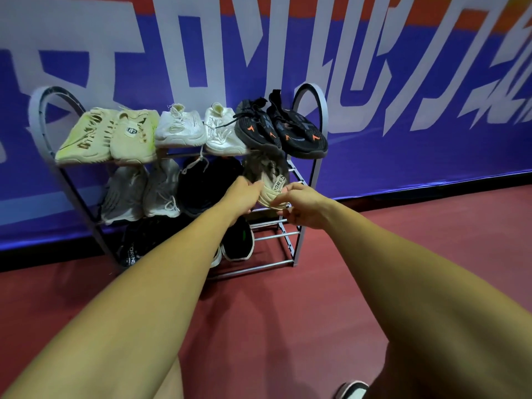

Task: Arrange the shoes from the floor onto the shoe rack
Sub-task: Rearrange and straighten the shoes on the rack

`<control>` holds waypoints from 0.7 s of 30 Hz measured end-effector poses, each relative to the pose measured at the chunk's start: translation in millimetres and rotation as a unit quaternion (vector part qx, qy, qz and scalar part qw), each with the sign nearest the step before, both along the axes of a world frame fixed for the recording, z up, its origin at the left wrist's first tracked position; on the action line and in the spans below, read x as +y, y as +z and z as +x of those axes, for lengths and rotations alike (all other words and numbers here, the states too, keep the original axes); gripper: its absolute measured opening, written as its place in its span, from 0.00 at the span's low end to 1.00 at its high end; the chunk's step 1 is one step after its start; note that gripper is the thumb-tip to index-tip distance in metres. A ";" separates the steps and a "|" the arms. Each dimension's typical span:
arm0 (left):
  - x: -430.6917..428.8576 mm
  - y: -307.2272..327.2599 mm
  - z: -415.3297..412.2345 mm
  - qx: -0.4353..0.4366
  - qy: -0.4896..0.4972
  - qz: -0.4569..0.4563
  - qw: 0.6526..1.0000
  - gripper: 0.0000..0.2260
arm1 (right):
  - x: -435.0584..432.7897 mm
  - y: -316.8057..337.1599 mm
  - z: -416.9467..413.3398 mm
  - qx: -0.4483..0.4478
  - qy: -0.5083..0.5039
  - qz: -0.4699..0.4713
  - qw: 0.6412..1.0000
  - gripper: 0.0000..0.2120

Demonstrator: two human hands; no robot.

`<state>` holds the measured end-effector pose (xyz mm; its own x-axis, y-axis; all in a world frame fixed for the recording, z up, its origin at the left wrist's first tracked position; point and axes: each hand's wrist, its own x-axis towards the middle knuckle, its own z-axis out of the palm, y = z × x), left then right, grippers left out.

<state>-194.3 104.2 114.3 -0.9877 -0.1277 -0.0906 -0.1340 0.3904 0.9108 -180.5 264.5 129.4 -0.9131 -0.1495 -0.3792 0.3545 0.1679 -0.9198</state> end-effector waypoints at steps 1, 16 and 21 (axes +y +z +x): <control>-2.5 1.7 2.0 -0.006 0.008 0.017 1.000 0.14 | 1.6 2.4 3.8 -0.002 0.023 0.003 1.000 0.15; -62.6 13.7 34.4 -0.041 0.034 0.032 0.998 0.11 | -30.4 7.3 25.2 -0.014 0.048 0.025 0.998 0.23; -75.5 17.4 49.3 -0.048 -0.061 -0.049 0.996 0.10 | -33.2 -0.6 19.4 -0.011 -0.010 -0.002 1.000 0.17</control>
